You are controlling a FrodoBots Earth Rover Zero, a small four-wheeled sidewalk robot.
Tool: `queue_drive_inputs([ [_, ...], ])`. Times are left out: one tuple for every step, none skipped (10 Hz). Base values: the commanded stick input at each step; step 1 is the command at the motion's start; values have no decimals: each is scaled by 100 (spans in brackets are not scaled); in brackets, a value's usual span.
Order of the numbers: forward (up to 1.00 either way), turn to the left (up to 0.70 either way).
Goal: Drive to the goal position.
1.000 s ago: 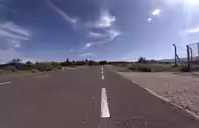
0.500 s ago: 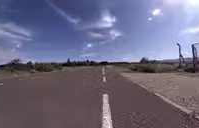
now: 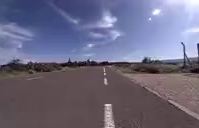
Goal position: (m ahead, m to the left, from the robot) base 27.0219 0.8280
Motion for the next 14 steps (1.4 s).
queue_drive_inputs([
  [100,-32],
  [100,-40],
  [100,-40],
  [100,-10],
  [100,-2],
  [100,0],
  [100,0],
  [100,0],
  [100,0],
  [100,0],
  [100,0],
  [100,0],
  [100,0],
  [100,0],
])
